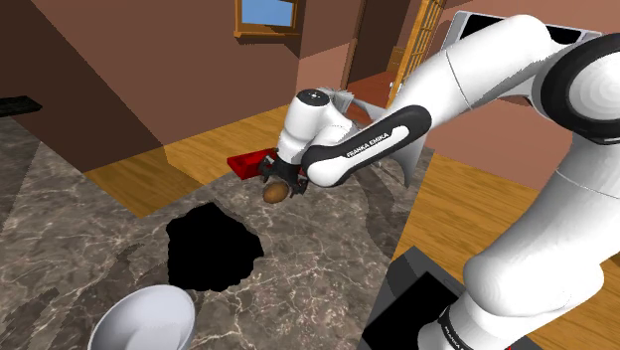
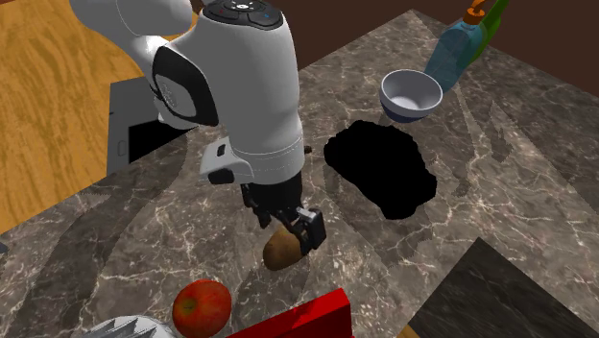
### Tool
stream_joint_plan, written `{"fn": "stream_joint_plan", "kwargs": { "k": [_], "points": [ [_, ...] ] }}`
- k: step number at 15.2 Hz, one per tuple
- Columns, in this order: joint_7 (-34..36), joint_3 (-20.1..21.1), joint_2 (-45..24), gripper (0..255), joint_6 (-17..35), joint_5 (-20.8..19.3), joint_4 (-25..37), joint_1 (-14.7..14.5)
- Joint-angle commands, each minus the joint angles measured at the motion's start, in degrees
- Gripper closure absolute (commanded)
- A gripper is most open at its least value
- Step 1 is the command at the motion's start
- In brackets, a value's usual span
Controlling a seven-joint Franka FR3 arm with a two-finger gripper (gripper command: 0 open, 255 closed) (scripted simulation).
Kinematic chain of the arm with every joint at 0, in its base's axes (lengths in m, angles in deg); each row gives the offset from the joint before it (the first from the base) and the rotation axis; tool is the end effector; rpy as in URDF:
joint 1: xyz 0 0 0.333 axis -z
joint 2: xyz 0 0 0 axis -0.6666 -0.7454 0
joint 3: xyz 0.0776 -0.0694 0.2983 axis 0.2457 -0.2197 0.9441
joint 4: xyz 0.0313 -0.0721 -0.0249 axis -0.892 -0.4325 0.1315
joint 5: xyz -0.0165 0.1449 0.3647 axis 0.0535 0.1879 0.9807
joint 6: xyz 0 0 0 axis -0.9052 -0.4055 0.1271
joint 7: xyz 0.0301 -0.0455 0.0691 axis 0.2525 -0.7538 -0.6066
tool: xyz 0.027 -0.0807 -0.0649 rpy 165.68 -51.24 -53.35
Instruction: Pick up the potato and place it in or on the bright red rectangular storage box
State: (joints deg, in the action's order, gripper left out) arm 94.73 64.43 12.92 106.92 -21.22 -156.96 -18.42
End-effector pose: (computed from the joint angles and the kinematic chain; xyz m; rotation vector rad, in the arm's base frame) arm 0.5198 0.1717 0.3430 -2.6208 1.4328 -0.4405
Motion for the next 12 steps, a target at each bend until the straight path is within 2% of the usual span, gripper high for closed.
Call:
{"fn": "stream_joint_plan", "kwargs": {
  "k": [1, 3, 11, 12],
  "points": [
    [2.28, -0.91, -2.21, 0, 0.74, -3.24, 0.66, -0.57],
    [4.69, -2.19, -4.62, 0, 1.61, -6.7, 1.33, -1.46],
    [4.64, -2.29, -4.59, 0, 1.61, -6.64, 1.32, -1.56],
    [4.64, -2.29, -4.59, 255, 1.61, -6.64, 1.32, -1.56]
  ]
}}
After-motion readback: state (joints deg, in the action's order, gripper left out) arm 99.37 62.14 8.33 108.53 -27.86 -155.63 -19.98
